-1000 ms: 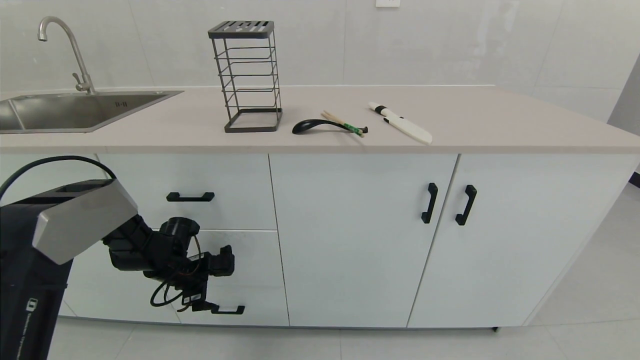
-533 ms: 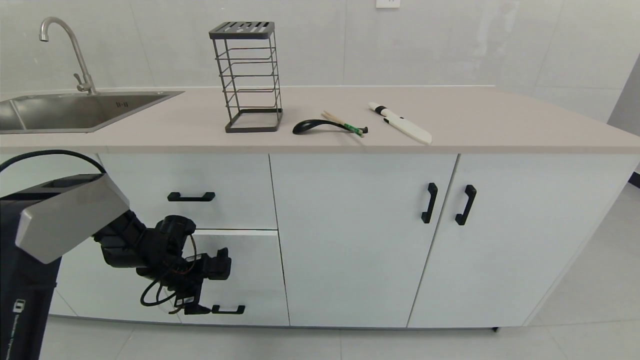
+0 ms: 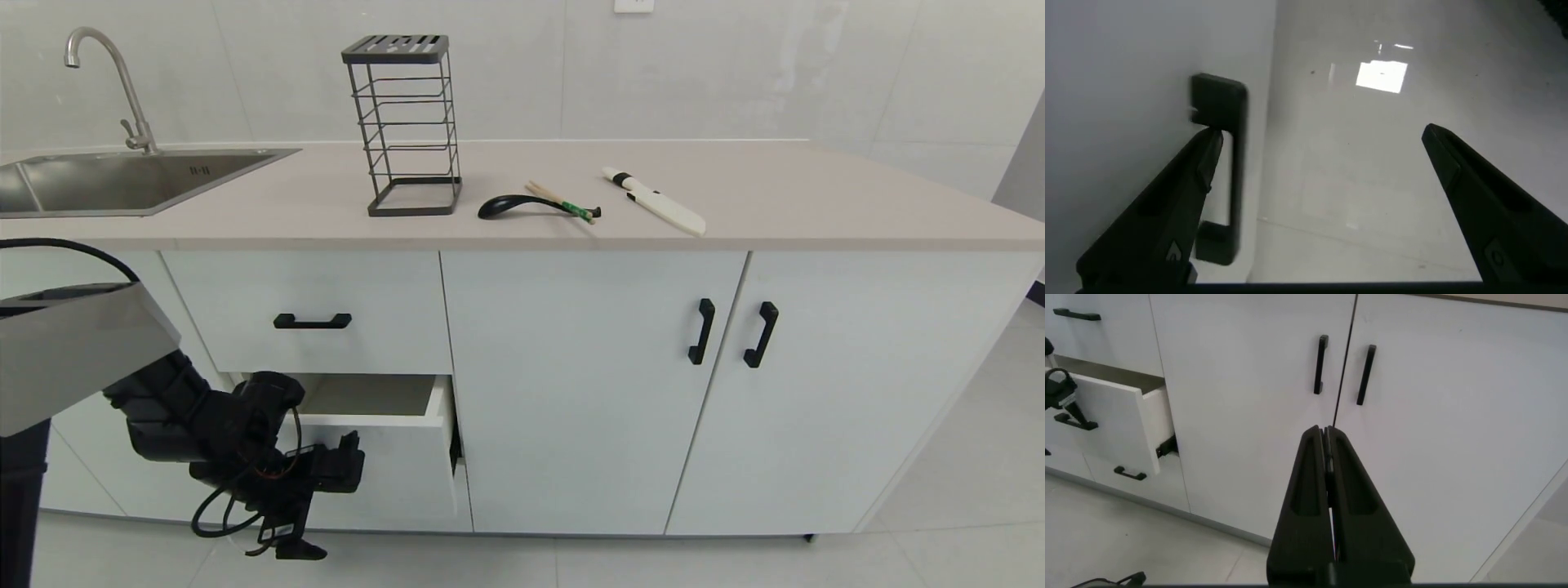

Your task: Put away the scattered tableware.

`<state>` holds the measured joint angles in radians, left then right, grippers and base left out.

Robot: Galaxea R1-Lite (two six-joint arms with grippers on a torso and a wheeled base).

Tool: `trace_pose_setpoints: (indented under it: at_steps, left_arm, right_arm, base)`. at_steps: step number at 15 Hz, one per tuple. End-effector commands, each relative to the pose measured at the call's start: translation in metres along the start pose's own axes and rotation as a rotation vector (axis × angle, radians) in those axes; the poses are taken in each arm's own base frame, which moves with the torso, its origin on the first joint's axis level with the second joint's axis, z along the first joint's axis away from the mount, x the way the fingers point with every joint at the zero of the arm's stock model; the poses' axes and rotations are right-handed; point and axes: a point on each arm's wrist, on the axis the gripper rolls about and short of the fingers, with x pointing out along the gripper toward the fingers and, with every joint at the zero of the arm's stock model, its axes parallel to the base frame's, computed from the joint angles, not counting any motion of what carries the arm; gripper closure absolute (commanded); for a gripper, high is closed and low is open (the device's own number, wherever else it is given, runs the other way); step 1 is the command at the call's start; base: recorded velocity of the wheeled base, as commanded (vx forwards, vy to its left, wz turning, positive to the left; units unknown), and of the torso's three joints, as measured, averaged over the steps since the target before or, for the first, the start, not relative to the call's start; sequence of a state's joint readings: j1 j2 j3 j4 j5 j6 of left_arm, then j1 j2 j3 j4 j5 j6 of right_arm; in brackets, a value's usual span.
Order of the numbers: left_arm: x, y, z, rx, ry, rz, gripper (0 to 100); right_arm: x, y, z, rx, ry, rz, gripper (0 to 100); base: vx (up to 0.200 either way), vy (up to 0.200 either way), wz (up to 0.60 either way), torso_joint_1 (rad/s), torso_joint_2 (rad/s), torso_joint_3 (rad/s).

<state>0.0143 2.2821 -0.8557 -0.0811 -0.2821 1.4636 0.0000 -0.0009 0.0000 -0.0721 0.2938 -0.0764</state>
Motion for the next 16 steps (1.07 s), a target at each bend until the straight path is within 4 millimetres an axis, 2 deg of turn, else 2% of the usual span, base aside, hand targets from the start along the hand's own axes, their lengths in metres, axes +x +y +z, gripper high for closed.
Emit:
trace_pose_setpoints:
  at_steps: [1,3,4,7,9,10,13,14,16]
  left_arm:
    - [-0.034,-0.01,0.008,0.008,-0.014,0.05,0]
    - [-0.053,-0.019,0.015,0.015,-0.034,0.048,0]
    - [-0.075,-0.032,0.03,0.03,-0.067,0.002,0]
    - [-0.113,-0.061,0.065,0.054,-0.181,-0.097,0]
    - [-0.127,-0.071,0.089,0.046,-0.27,-0.097,0]
    - [-0.132,-0.069,0.096,0.026,-0.328,-0.065,0]
    - [-0.123,-0.044,0.102,-0.005,-0.396,0.09,0]
    - [-0.109,-0.033,0.102,-0.034,-0.398,0.11,0]
    - [-0.087,-0.025,0.098,-0.061,-0.369,0.073,0]
  right_arm:
    - [0.0,0.0,0.0,0.0,0.001,0.001,100]
    - [0.0,0.0,0.0,0.0,0.001,0.001,100]
    - [0.0,0.0,0.0,0.001,-0.001,0.001,100]
    - [0.0,0.0,0.0,0.003,0.001,0.001,100]
    - [0.0,0.0,0.0,0.003,0.001,0.001,100]
    - [0.0,0.0,0.0,0.003,0.001,0.001,100]
    - [0.0,0.0,0.0,0.003,0.001,-0.001,100]
    - [0.0,0.0,0.0,0.003,0.001,-0.001,100]
    - [0.0,0.0,0.0,0.005,0.001,-0.001,100]
  base:
    - [0.0,0.0,0.0,0.0,0.0,0.0]
    - [0.0,0.0,0.0,0.0,0.0,0.0]
    - [0.0,0.0,0.0,0.0,0.0,0.0]
    - [0.0,0.0,0.0,0.0,0.0,0.0]
    - [0.0,0.0,0.0,0.0,0.0,0.0]
    - [0.0,0.0,0.0,0.0,0.0,0.0]
    - [0.0,0.0,0.0,0.0,0.0,0.0]
    - [0.0,0.0,0.0,0.0,0.0,0.0]
    - [0.0,0.0,0.0,0.0,0.0,0.0]
